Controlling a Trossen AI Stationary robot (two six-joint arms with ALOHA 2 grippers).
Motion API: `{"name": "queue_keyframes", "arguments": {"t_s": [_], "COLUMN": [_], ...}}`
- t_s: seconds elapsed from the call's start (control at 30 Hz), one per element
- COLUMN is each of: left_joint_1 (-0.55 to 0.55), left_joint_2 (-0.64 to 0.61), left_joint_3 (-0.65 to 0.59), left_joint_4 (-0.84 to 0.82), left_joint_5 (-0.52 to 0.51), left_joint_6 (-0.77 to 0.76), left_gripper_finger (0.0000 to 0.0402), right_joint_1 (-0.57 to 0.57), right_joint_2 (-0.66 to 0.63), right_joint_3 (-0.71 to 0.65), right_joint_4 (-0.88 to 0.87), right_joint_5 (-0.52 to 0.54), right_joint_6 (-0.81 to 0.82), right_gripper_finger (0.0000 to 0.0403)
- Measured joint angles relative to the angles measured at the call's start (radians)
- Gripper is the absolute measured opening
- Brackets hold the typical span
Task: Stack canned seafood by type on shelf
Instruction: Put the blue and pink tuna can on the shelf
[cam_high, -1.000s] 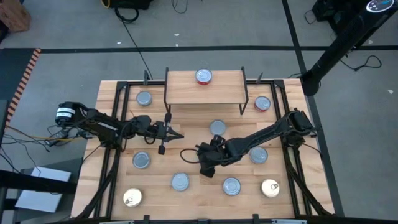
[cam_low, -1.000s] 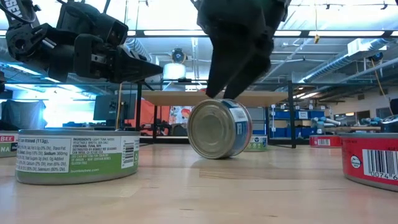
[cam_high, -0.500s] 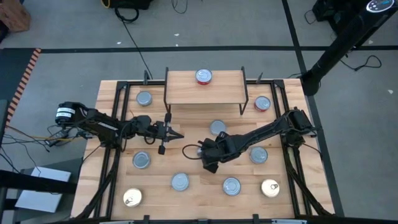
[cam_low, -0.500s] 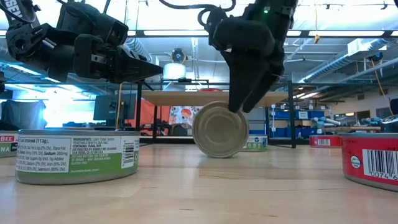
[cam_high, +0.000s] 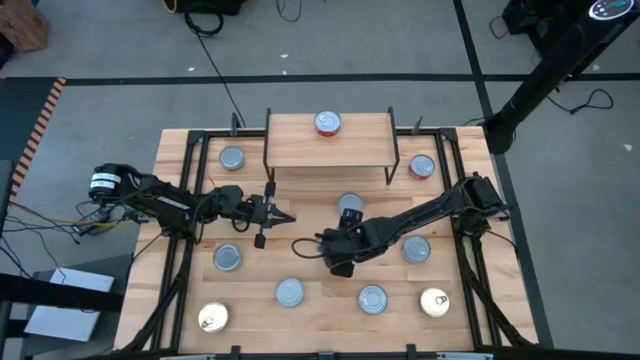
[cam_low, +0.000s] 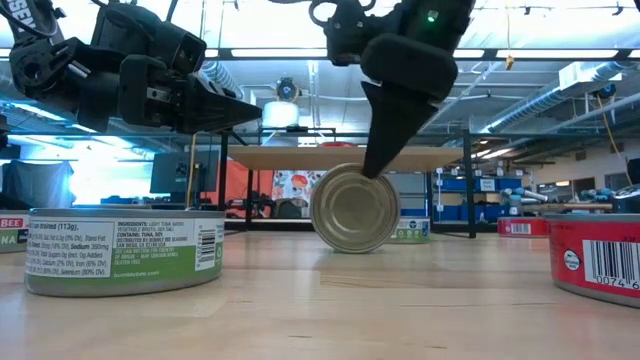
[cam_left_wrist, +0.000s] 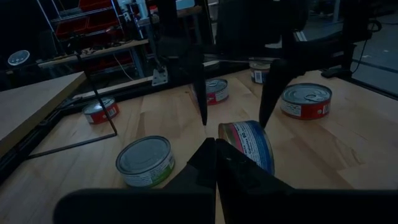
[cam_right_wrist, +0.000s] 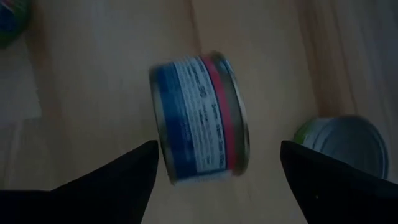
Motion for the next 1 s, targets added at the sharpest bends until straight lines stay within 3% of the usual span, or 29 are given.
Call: {"name": "queue_keyframes", "arguments": {"t_s": [0.23, 0.63, 0.9, 1.0], "left_joint_1": [0.0, 0.0, 0.0, 0.0], "left_joint_2": [0.0, 0.0, 0.0, 0.0], "left_joint_3": [0.0, 0.0, 0.0, 0.0], "left_joint_4": [0.0, -0.004, -0.004, -0.004], "left_joint_5": [0.0, 0.0, 0.0, 0.0], "left_joint_6": [0.0, 0.001, 0.001, 0.001], "left_gripper_finger": [0.0007, 0.0007, 0.0007, 0.0007], "right_joint_1": [-0.008, -0.01, -0.01, -0.01], "right_joint_2": [0.0, 0.001, 0.001, 0.001], "right_joint_3": [0.0, -0.057, -0.056, -0.056], "right_joint_4": [0.088, 0.098, 0.114, 0.116], "right_joint_5": [-0.071, -0.034, -0.029, -0.027], "right_joint_6": [-0.063, -0.071, -0.089, -0.089], "right_gripper_finger": [0.0326, 0.0276, 0.021, 0.0203]}}
